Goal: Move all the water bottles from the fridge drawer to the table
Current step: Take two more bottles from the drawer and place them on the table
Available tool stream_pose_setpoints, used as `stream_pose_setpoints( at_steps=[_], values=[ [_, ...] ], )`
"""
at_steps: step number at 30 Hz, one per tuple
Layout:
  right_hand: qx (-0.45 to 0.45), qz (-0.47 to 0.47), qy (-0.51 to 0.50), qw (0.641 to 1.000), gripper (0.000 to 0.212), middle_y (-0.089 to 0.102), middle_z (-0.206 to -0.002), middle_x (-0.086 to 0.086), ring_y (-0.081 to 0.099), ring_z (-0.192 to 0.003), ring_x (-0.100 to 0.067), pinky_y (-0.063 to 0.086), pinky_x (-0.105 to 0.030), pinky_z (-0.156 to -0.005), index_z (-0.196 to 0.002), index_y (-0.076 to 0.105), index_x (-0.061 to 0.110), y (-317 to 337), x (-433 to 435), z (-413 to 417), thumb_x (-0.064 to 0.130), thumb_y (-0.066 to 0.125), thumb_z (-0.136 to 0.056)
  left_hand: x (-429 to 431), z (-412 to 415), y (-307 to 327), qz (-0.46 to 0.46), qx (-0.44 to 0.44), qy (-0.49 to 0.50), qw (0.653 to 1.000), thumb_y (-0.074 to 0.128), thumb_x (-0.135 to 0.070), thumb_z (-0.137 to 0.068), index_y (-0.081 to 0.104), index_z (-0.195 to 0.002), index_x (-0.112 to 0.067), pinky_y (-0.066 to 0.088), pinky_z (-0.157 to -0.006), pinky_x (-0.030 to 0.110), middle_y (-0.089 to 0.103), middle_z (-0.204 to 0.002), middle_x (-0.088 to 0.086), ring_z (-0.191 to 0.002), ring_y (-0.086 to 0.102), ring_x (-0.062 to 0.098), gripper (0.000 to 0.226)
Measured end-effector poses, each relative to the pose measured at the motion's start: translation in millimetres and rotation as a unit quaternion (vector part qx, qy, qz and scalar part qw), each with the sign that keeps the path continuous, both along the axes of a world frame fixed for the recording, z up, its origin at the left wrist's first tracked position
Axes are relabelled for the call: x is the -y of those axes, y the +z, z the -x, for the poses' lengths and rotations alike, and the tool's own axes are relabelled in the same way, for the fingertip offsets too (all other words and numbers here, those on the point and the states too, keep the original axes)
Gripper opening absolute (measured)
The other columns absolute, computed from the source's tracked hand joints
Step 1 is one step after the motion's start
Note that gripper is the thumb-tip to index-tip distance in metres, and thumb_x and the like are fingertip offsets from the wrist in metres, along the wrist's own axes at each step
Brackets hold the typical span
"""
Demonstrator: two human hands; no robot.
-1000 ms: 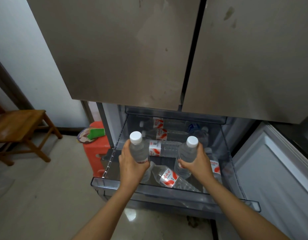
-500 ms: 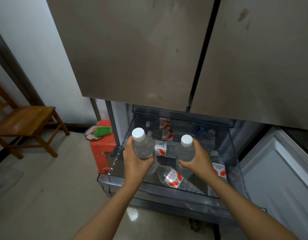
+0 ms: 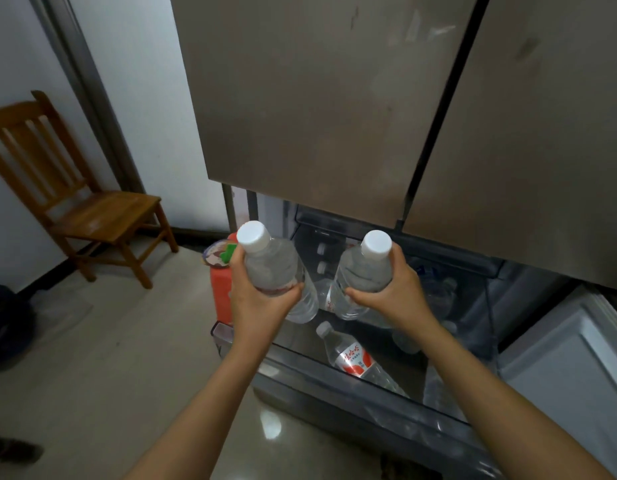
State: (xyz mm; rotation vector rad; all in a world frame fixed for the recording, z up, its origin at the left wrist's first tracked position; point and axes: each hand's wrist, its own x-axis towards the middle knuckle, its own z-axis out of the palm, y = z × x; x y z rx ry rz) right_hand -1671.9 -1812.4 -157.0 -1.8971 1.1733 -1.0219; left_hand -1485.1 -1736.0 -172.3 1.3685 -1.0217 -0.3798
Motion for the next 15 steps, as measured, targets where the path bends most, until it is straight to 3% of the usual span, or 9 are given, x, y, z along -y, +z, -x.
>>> stream_pose_setpoints(
  at_steps=[5, 9, 13, 15],
  values=[
    [0.0, 0.01, 0.035, 0.999, 0.075, 0.047, -0.102, 0.03, 0.051, -0.094, 0.011, 0.037, -0.009, -0.08, -0.103, 0.038, 0.055, 8.0, -0.9, 2.8, 0.016, 0.084, -0.059, -8.8, -3.4, 3.7, 0.008, 0.013, 0.025, 1.0, 0.081, -0.017, -0.06, 0.021, -0.119, -0.054, 0.038, -0.098, 0.029, 0.036, -0.125, -0.013, -0.12, 0.04, 0.011, 0.093],
    [0.009, 0.023, 0.06, 0.998, 0.075, 0.046, -0.103, 0.032, 0.05, -0.094, 0.016, 0.039, -0.007, -0.077, -0.104, 0.038, 0.055, 13.3, -3.2, 5.3, 0.016, 0.085, -0.059, -18.0, -2.3, 8.4, 0.028, 0.001, 0.047, 0.999, 0.081, -0.013, -0.061, 0.023, -0.128, -0.042, 0.04, -0.094, 0.025, 0.035, -0.122, -0.015, -0.118, 0.039, 0.007, 0.093],
    [0.022, 0.037, 0.092, 0.995, 0.073, 0.044, -0.106, 0.031, 0.051, -0.1, 0.0, 0.041, -0.018, -0.089, -0.105, 0.038, 0.051, 23.4, -7.8, 2.0, 0.016, 0.084, -0.061, -31.5, -2.6, 20.0, 0.036, -0.023, 0.077, 0.996, 0.081, -0.014, -0.062, 0.022, -0.132, -0.037, 0.042, -0.101, 0.045, 0.036, -0.136, -0.003, -0.126, 0.039, 0.017, 0.095],
    [0.035, 0.052, 0.103, 0.993, 0.072, 0.045, -0.106, 0.03, 0.051, -0.1, 0.001, 0.041, -0.016, -0.088, -0.105, 0.039, 0.051, 28.5, -9.6, -0.9, 0.017, 0.084, -0.06, -39.0, -4.7, 26.3, 0.043, -0.03, 0.098, 0.994, 0.081, -0.013, -0.063, 0.022, -0.132, -0.037, 0.041, -0.102, 0.048, 0.035, -0.137, -0.002, -0.127, 0.038, 0.017, 0.094]
  ],
)
